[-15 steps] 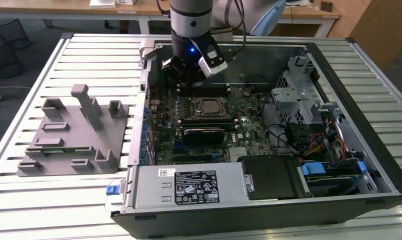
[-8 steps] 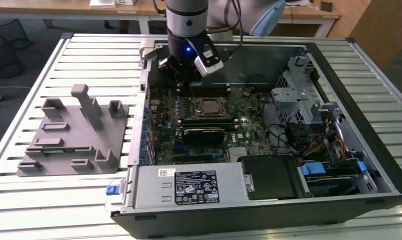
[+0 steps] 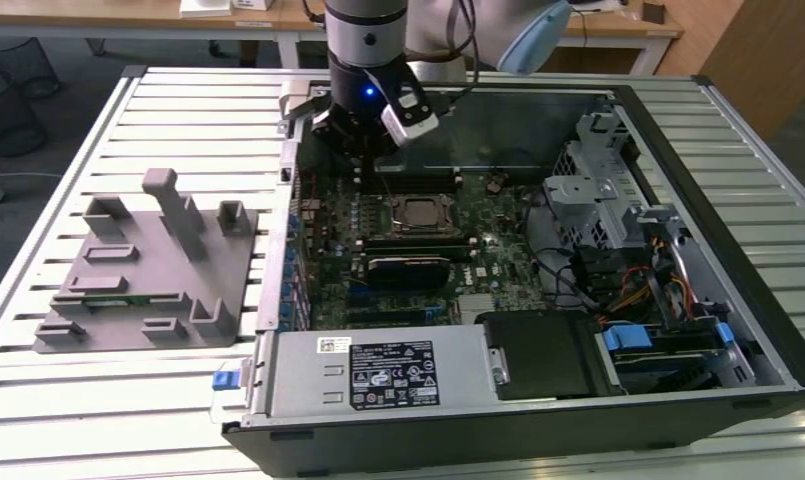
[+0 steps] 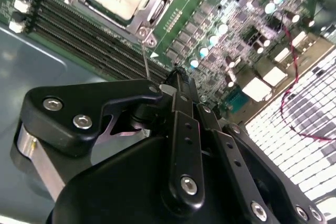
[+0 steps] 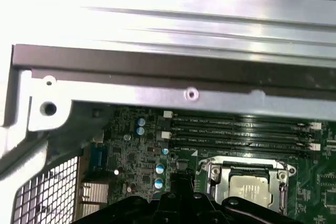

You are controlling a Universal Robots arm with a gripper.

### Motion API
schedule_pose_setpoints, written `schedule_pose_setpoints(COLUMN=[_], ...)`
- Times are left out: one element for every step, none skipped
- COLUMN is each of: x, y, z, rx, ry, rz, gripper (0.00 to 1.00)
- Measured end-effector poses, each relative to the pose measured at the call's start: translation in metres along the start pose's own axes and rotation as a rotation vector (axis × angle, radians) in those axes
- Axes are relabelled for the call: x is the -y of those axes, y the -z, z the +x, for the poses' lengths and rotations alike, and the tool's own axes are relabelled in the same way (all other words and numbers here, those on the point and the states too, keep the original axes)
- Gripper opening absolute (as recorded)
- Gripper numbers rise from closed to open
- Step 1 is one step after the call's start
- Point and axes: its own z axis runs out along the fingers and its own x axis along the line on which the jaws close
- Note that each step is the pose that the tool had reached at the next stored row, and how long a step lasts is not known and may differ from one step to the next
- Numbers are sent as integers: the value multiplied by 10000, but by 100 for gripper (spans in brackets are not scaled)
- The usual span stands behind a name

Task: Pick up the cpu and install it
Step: 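Install the first cpu locking lever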

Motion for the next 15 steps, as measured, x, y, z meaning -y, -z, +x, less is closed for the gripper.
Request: schedule_pose_setpoints(x=[-15, -26, -37, -44, -52, -55, -58, -58, -58, -57, -56, -54, -51, -49, -47], y=[-2, -4, -5, -6, -7, -8, -8, -8, -8, -8, -8, -8, -8, -8, -7], z=[-1, -2, -3, -3, -6, -14, -28, -49, -74, -103, -137, -174, -212, -251, -288], rx=[1, 0, 0, 0, 0, 0, 0, 0, 0, 0, 0, 0, -2, -3, -4], ry=[1, 1, 2, 1, 1, 3, 3, 1, 2, 1, 0, 1, 2, 0, 1], rz=[-1, -1, 0, 0, -1, -1, -2, -1, -1, 0, -1, -1, -1, -1, -1], gripper=[11, 11, 11, 11, 11, 11, 11, 11, 11, 11, 11, 11, 11, 11, 11])
